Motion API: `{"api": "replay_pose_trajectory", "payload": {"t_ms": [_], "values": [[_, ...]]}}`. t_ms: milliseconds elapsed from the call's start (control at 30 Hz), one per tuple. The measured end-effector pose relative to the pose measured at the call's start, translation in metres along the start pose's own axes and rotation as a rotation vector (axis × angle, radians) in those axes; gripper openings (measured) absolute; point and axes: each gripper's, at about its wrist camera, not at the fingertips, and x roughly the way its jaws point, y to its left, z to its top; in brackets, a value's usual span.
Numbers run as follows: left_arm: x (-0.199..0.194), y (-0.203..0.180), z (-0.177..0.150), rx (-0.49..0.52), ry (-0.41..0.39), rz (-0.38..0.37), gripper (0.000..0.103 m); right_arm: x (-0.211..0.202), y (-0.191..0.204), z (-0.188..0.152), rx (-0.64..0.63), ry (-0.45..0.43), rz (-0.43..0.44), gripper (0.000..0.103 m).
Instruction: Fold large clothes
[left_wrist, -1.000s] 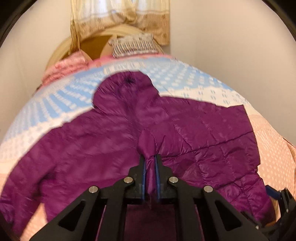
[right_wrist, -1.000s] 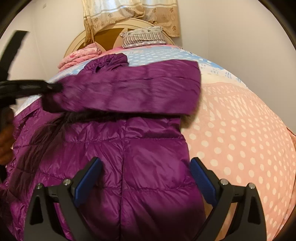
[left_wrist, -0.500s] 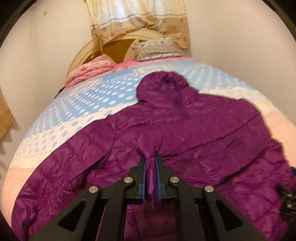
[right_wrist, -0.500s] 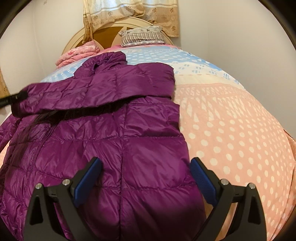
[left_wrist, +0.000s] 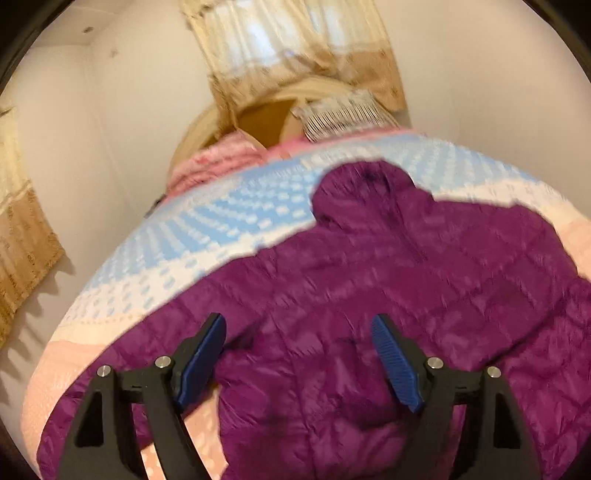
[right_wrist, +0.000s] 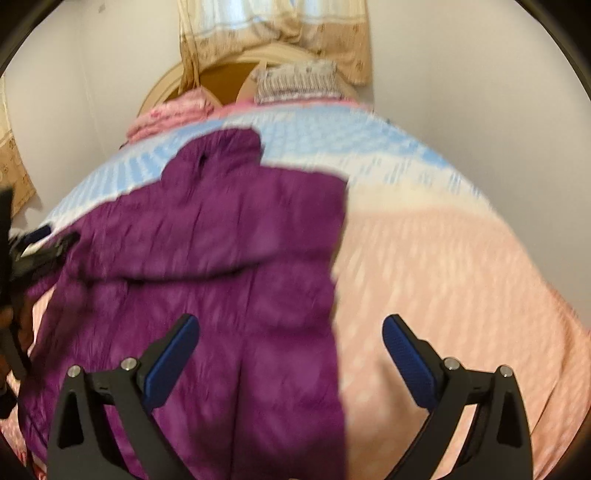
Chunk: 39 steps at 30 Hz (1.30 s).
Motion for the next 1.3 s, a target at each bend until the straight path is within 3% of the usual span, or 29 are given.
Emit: {"api": "replay_pose_trajectory", "payload": {"t_ms": [67, 100, 167, 200, 333, 500, 1067, 1300], "values": [[0.0, 0.0, 0.01, -0.026, -0.013, -0.006, 0.082, 0.019, -0.004, 0.022, -0.008, -0.007, -0.011, 0.096], [0.002, -0.002, 0.014, -0.036, -0.01, -0.016, 0.082, 0.031, -0.006, 0.032, 0.004, -0.002, -0.029, 0.082], [0.012, -0.013, 0.019, -0.046, 0.014, -0.011, 0.082, 0.055, -0.01, 0.047, 0.035, 0.008, -0.049, 0.068], [0.019, -0.02, 0.02, -0.045, 0.033, -0.025, 0.082, 0.07, -0.01, 0.053, 0.052, 0.009, -0.038, 0.066], [0.057, -0.04, 0.009, -0.03, 0.125, -0.002, 0.082, 0.108, 0.0, 0.06, 0.058, 0.032, -0.013, 0.065], [0.083, -0.039, -0.009, -0.072, 0.213, -0.015, 0.082, 0.13, 0.019, 0.042, -0.016, 0.059, -0.018, 0.065], [0.098, -0.03, -0.024, -0.139, 0.264, -0.112, 0.084, 0.139, 0.012, 0.026, 0.024, 0.086, -0.023, 0.069], [0.102, -0.031, -0.026, -0.128, 0.283, -0.102, 0.088, 0.144, 0.023, 0.025, -0.043, 0.104, -0.086, 0.073]]}}
